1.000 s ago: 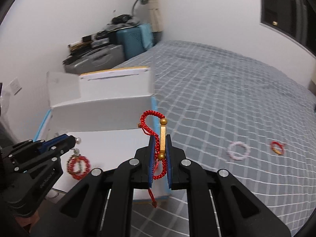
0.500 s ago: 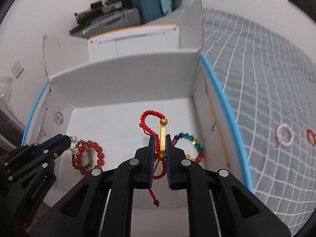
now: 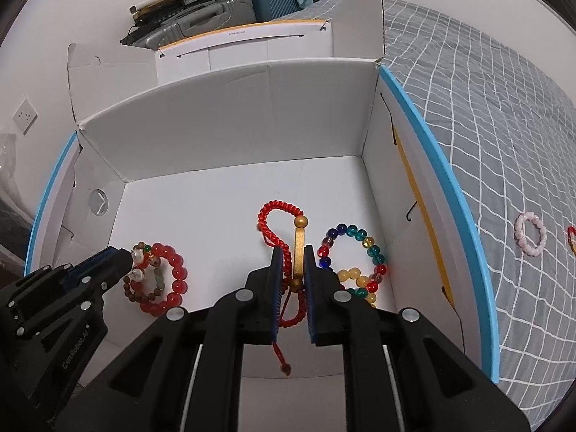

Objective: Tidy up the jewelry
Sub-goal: 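Open left tool dropping pearl bracelet while right tool releases red string bracelet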

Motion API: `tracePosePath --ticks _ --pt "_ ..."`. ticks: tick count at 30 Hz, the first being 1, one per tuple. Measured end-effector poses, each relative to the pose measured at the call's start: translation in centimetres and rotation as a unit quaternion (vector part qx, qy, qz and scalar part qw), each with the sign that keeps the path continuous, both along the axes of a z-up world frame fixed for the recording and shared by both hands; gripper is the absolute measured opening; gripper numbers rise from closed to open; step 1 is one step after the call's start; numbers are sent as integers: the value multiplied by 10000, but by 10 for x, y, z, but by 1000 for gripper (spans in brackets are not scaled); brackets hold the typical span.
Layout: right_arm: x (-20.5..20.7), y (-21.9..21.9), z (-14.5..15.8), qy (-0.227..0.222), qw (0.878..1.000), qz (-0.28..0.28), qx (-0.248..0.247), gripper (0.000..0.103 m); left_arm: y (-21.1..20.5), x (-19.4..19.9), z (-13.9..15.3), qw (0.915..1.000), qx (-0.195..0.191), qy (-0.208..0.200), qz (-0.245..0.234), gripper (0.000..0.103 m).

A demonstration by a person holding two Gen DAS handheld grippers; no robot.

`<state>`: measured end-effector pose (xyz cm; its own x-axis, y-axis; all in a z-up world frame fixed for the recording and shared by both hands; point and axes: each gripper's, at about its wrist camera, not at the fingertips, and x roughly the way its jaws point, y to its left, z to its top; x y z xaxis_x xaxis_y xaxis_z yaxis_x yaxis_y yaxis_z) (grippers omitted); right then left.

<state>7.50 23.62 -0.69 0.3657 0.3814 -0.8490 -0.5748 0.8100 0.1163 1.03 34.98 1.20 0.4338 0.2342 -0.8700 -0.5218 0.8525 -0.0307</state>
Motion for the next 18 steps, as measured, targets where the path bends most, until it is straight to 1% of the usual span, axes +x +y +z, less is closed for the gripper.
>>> tracePosePath --ticks 3,5,9,10,11,12,13,15,16,17,18 --pt "2 1 -2 24 10000 -11 -29 12 0 1 0 9999 102 31 42 12" --pt "2 1 -3 40 10000 -9 -28 13 0 2 -2 10000 58 58 37 12" --pt "2 0 -3 59 10000 3 1 24 0 0 2 9998 173 44 120 13" --pt "1 1 -3 53 10000 11 2 25 0 0 2 9998 168 45 130 14" --pt "0 1 -2 48 10000 31 16 29 1 -1 3 9997 170 52 143 14" --pt "-1 1 -1 39 10000 41 28 34 1 -2 3 9997 182 59 163 17" --pt "-2 1 0 26 10000 46 44 36 1 -3 5 9997 179 41 181 20" --pt "-4 1 4 -21 10000 54 68 45 0 -6 8 9996 214 -5 204 37" --pt "-5 1 5 -35 9999 50 93 49 0 -8 12 9994 249 -53 221 39" --pt "-6 0 8 -50 9999 34 120 54 -1 -9 14 9993 277 -93 223 43" --pt "-7 -1 10 -63 9999 24 144 57 -2 -11 16 9991 341 -121 225 46"
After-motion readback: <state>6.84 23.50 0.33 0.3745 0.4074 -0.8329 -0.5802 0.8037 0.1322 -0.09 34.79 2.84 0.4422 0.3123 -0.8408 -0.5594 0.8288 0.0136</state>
